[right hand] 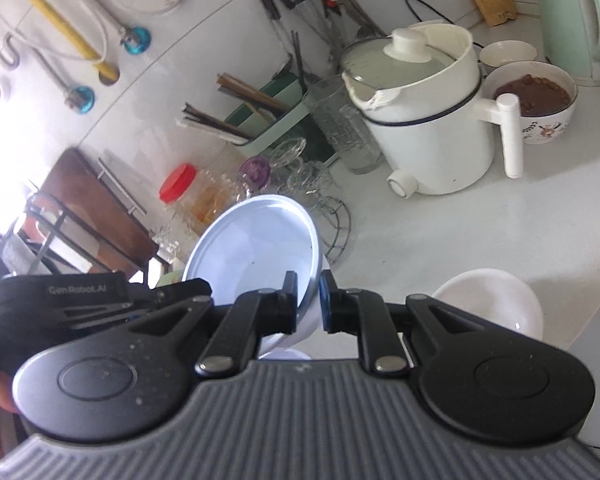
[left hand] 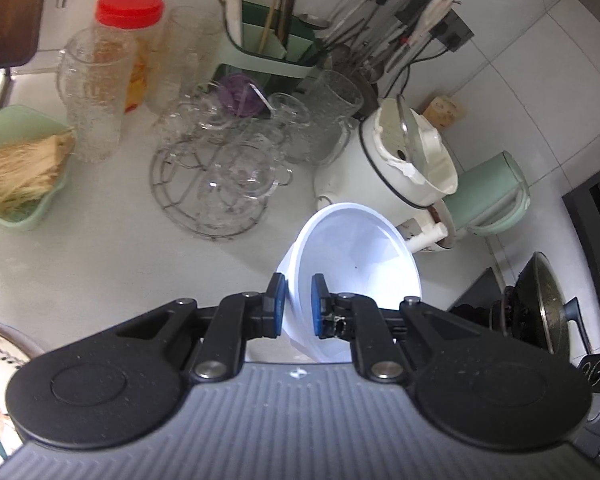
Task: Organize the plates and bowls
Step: 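Lift the second blue bowl and lower it into the first blue bowl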
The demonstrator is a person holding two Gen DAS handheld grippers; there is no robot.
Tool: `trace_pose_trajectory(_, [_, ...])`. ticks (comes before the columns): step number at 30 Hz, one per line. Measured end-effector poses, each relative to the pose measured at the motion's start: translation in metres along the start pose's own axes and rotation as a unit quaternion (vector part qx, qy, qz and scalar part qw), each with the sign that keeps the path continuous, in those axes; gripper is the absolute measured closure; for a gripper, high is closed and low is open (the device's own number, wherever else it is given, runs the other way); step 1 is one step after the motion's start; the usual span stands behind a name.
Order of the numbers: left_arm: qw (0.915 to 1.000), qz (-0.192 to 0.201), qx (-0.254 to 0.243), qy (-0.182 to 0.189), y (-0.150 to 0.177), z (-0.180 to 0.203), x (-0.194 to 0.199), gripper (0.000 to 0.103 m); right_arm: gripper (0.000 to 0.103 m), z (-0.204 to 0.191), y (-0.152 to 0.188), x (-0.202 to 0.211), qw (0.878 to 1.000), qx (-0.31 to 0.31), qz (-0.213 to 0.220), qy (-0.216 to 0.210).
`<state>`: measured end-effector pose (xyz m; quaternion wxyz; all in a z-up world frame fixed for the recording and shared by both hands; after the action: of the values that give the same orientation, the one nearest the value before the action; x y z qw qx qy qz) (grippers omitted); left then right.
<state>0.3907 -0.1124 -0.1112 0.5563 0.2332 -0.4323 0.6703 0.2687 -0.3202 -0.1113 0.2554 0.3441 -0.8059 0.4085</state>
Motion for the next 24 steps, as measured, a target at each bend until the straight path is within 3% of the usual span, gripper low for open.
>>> trace_pose_trajectory(8, [0.9995,0.002,0.03,0.004,0.01,-0.035,0.006,0.088,0.088,-0.017,0.015,-0.019,1.0,0.014,-0.022,0.003])
trace_pose_trajectory(24, [0.9966,-0.04,0.035,-0.063,0.04,-0.08,-0.025,0.088,0.087,-0.023,0.052,-0.067,0.994,0.034,-0.102,0.036])
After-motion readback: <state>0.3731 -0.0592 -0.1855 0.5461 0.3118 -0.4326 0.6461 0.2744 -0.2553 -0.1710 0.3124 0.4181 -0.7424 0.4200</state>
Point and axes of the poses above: each gripper's, at about its wrist camera, not at the fingertips, and x roughly against the way its jaws point, z to its right, y to its underside, the point moved 5 cm from there along -x, roughly the way its jaws point, and after that the axes turned 12 degrees about -z, right-handed, at the moved point
